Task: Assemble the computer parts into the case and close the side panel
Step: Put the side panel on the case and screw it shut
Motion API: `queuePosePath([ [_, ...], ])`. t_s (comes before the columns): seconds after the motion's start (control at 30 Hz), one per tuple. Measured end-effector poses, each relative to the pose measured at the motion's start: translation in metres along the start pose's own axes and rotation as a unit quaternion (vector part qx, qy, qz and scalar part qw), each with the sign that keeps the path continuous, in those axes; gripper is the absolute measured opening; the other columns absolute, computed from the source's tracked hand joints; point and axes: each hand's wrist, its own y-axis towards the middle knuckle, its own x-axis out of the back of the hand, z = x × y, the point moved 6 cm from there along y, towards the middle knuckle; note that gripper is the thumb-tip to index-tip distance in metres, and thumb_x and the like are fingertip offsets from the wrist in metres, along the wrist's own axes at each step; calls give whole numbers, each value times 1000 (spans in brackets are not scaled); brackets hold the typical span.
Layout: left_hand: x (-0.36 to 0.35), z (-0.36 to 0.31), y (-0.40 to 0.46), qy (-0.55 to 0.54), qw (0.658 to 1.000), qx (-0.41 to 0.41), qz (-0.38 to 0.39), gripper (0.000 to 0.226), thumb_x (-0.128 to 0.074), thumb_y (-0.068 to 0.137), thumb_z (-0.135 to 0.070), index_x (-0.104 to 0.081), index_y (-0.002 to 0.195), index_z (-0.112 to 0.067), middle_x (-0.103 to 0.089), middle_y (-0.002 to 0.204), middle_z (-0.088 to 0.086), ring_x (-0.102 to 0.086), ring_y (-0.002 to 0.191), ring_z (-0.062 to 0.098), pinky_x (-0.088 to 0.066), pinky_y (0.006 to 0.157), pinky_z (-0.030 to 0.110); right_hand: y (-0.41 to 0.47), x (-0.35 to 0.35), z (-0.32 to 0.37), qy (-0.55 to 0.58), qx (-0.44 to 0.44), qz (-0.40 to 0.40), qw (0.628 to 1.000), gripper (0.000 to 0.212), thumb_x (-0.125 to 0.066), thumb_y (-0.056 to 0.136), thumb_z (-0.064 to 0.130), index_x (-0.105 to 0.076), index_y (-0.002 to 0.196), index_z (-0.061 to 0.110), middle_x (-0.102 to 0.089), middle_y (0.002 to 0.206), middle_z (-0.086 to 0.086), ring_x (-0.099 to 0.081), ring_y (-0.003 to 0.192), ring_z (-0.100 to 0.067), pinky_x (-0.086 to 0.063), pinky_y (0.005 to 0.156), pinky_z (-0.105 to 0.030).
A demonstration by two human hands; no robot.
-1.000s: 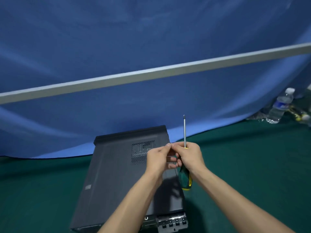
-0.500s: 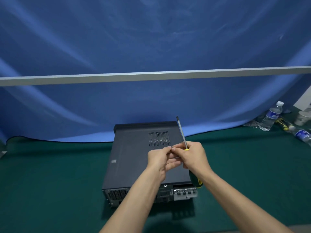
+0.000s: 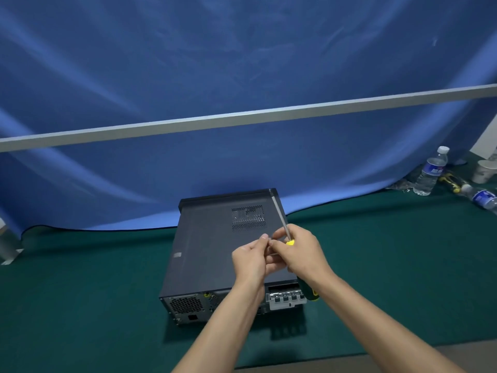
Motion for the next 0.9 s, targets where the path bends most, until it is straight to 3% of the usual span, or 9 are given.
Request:
queuePosePath([
  [0.17,13,21,-3,-85,991,21,-96,23,-57,94,-14,-62,78,3,-68,56,10,-65,46,15,-50,40,21,-1,-2,-21,33,-69,80,994,21,-45,85,2,-45,102,16,-59,92,-6,-55,76,-17,-44,66,-28],
  [0.33,35,27,-1,-115,985,48,-122,23,-55,95,-15,-61,80,2,-67,55,8,-64,44,13,-51,40,21,-3,-5,-35,99,-88,129,983,20,-52,95,6,-44,113,11,-63,94,-10,-67,67,-17,-53,64,-32],
  [0.43,42,23,3,-113,985,50,-119,24,-54,95,-17,-61,80,0,-68,56,7,-64,45,13,-50,40,21,4,-2,-29,-41,42,127,990,30,-51,97,25,-43,123,37,-66,93,9,-67,67,-11,-53,77,-35],
  [0.5,46,20,7,-108,986,46,-118,25,-53,96,-19,-61,81,-2,-68,57,6,-65,46,12,-51,41,21,5,-5,-25,-164,117,156,967,37,-46,97,41,-32,126,59,-65,81,19,-61,69,-3,-48,75,-30],
  [0.57,51,17,11,-113,985,40,-123,25,-52,97,-20,-61,80,-3,-67,55,5,-65,45,12,-52,42,21,4,-8,-26,-216,136,180,950,42,-41,96,48,-22,130,63,-61,78,21,-56,77,-7,-43,72,-30],
  [0.63,56,16,13,-124,983,41,-129,26,-53,96,-20,-60,79,-3,-67,55,5,-65,47,14,-53,43,22,3,-10,-32,-251,134,190,940,39,-43,96,45,-27,131,49,-59,88,17,-57,86,-14,-41,73,-31],
  [0.7,61,17,16,-143,980,42,-135,26,-54,95,-21,-59,77,-3,-68,61,9,-67,54,18,-54,44,24,2,-11,-38,-268,124,205,933,22,-46,95,36,-35,113,32,-61,90,8,-59,85,-19,-42,68,-32],
  [0.8,62,20,19,-183,973,47,-134,27,-56,95,-19,-57,74,-2,-67,72,14,-66,69,24,-58,52,29,0,-7,-44,-254,124,220,934,11,-52,93,39,-43,96,34,-58,82,10,-54,76,-17,-42,65,-32],
  [0.9,58,22,22,-219,967,51,-122,25,-54,96,-19,-56,78,-1,-68,73,15,-67,68,24,-59,62,34,-3,2,-44,-277,148,192,930,21,-49,92,53,-51,111,43,-62,92,14,-56,88,-15,-39,67,-29],
])
